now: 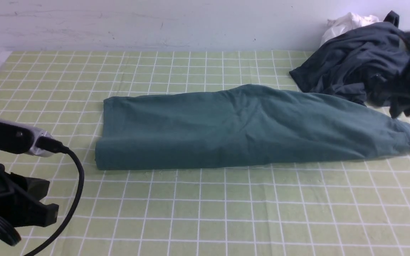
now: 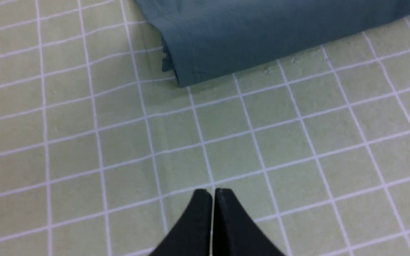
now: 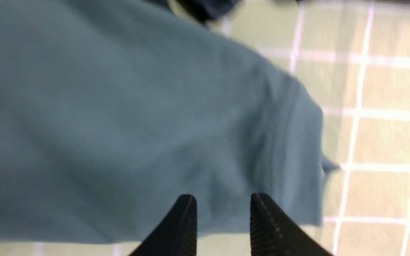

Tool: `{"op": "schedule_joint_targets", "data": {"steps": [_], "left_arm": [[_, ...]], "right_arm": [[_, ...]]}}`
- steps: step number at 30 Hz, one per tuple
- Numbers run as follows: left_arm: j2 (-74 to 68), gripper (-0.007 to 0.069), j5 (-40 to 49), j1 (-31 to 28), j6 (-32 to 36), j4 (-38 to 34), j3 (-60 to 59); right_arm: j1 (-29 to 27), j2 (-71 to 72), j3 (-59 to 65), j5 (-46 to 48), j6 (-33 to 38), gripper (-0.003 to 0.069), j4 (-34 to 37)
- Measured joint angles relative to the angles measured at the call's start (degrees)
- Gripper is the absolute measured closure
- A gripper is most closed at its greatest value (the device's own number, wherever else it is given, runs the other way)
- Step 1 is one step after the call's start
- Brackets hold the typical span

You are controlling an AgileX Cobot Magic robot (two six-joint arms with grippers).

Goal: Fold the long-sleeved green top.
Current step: Use the right arm to clamp the right edge of the fabric

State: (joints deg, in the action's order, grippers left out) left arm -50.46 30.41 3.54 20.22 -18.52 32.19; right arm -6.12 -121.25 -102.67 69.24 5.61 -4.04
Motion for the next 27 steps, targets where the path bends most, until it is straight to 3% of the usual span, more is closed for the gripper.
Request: {"op": "schedule_joint_targets", "data": {"steps": [8,14,20,21,25,27], "left_arm": [[0.9,0.0629,-2.0,0.0,1.7,-5.1,-0.2],[1.5,0.0629,-2.8,0.0,2.2,-5.7,-0.2],[1.5,0.0629,-2.8,0.0,2.2,-5.7,-0.2],[1.5,0.0629,-2.8,0.0,2.2,-5.7,-0.2],[1.6,0.0629,-2.8,0.0,2.2,-5.7,-0.2],[1.8,0.0629,-2.8,0.0,2.2,-5.8,-0.2]], "right_arm": [[-6.6,-1.7,6.1,-7.0,-6.0,0.0200,2.2],[-9.3,-5.5,6.0,-10.8,-6.9,0.0190,10.3],[-9.3,-5.9,5.7,-11.7,-5.1,0.0319,11.8],[-9.4,-5.8,5.7,-11.8,-3.3,0.0398,12.4],[-9.4,-4.0,6.1,-11.5,1.6,0.0603,13.6],[-9.3,-1.4,6.2,-11.1,3.5,0.0633,12.6]]}}
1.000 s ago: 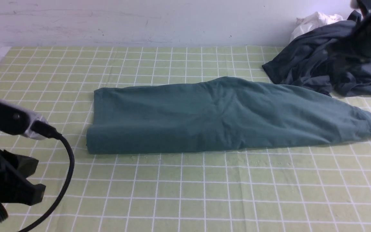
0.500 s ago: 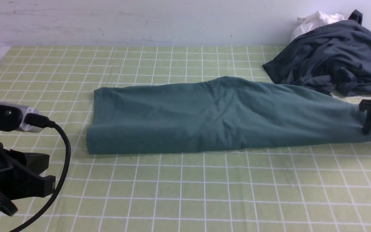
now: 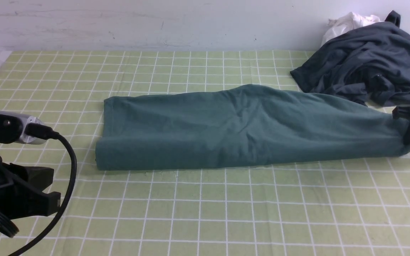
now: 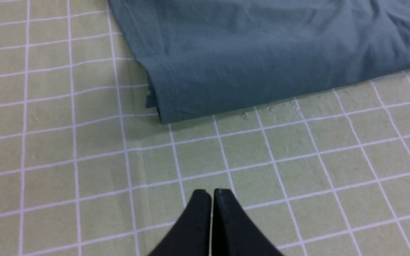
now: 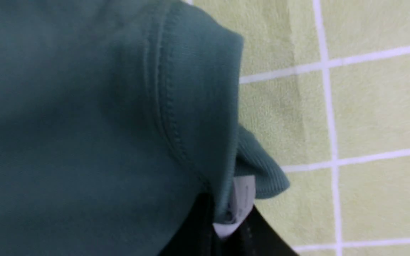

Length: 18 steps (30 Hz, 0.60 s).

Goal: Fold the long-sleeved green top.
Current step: Use the right arm to clamp the right edge of the fabric, then use the right arm to drag the right edge of the fabric to the left and folds it over the left edge

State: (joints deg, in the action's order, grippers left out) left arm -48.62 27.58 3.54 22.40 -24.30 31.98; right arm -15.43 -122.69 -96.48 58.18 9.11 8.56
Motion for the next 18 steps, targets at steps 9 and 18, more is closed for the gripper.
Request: {"op": "schedule_joint_targets", "data": {"steps": [9,18], "left_arm": [[0.1,0.0629,0.0,0.0,0.0,-3.6,0.0],[0.1,0.0629,0.0,0.0,0.1,-4.2,0.0]], "right_arm": [[1.9,17.1,-3.7,0.9,2.8,0.0636,-1.0],[23.0,20.9,-7.9,-4.9,8.8,0.0638,19.7]]}}
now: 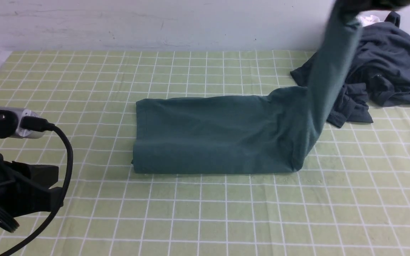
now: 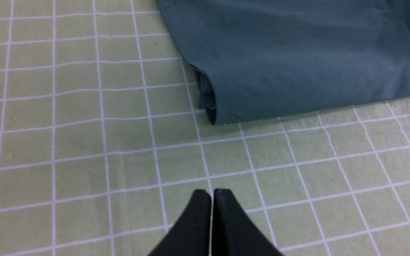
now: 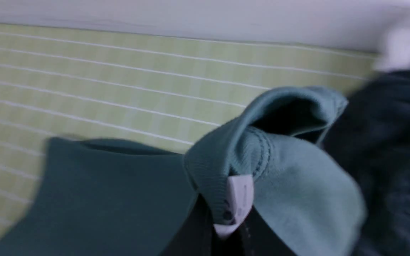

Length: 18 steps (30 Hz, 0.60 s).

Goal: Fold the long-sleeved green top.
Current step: Use the right arm to drag the right edge of the fabric to the left and folds it over the left edge

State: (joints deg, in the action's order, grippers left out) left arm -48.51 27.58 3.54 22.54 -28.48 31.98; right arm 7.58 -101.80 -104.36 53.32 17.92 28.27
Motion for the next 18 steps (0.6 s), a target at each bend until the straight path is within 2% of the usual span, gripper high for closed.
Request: {"op": "schedule_joint_targets", "data": {"steps": [4,9,12,15,16,18], "left_arm": [[0.0,0.0629,0.0,0.0,0.0,-0.1,0.0],[0.0,0.0629,0.0,0.0,0.2,-0.1,0.0],[0.0,0.0629,0.0,0.0,0.9,-0.1,0.0],[0.0,0.0629,0.0,0.0,2.0,-0.1,0.0],[0.0,0.0629,0.0,0.0,2.0,-0.1,0.0],[0.0,0.0629,0.0,0.0,2.4,-0.1,0.0]], "right_arm": [[13.3,-7.1,0.0,-6.4,5.5,0.0638,10.7],[22.0,-18.2,0.0,-17.2,10.1,0.0623,19.2],[23.6,-23.1,0.1,-22.9,13.5,0.0550,22.2],[23.5,-24.6,0.1,-25.5,16.2,0.0410,26.3],[23.5,-24.6,0.1,-25.6,16.4,0.0400,26.5],[23.4,-23.8,0.1,-26.1,19.6,0.0316,28.5]]}}
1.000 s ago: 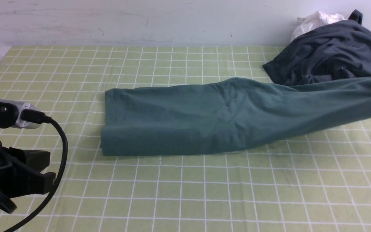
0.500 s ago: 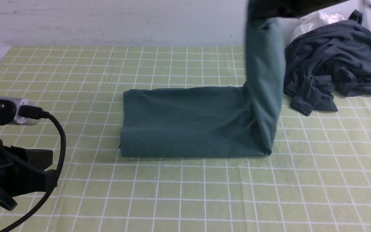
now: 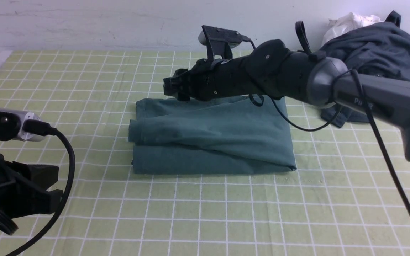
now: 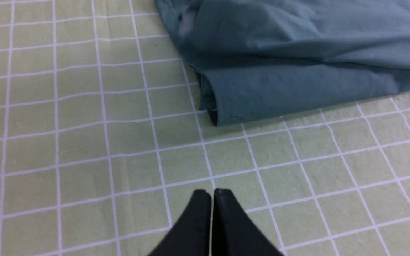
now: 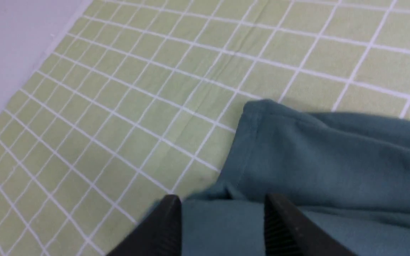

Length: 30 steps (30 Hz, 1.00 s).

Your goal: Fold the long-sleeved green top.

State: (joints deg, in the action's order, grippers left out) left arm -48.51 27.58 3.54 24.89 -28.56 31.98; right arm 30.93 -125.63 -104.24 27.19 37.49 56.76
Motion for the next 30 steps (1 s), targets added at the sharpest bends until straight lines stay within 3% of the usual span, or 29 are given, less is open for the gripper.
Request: {"op": "schedule_joint_targets", "data": {"steps": [3,5,13,16,22,30], "left_arm": [[0.0,0.0629,-0.1,0.0,0.0,0.0,0.0],[0.0,0.0629,-0.4,0.0,0.0,0.0,0.0],[0.0,0.0629,-1.0,0.0,2.0,-0.8,0.0],[0.8,0.0629,-0.9,0.0,6.8,-1.2,0.0],[11.2,0.0629,-0.6,0.0,17.2,-4.5,0.0],[26.4,0.0629,-1.9,0.0,25.5,-5.3,-2.9]], "right_arm": [[0.0,0.6,-0.1,0.4,3.0,0.0274,1.0],[0.1,0.1,-0.1,1.2,3.8,0.0289,1.4],[4.2,-9.4,-0.1,2.9,7.2,0.0595,1.8],[5.1,-9.5,-0.1,2.5,9.1,0.0654,1.7],[3.3,0.2,-0.1,4.7,11.3,0.0671,-2.3],[-2.8,27.4,-0.1,16.5,10.6,0.0672,-21.3]]}}
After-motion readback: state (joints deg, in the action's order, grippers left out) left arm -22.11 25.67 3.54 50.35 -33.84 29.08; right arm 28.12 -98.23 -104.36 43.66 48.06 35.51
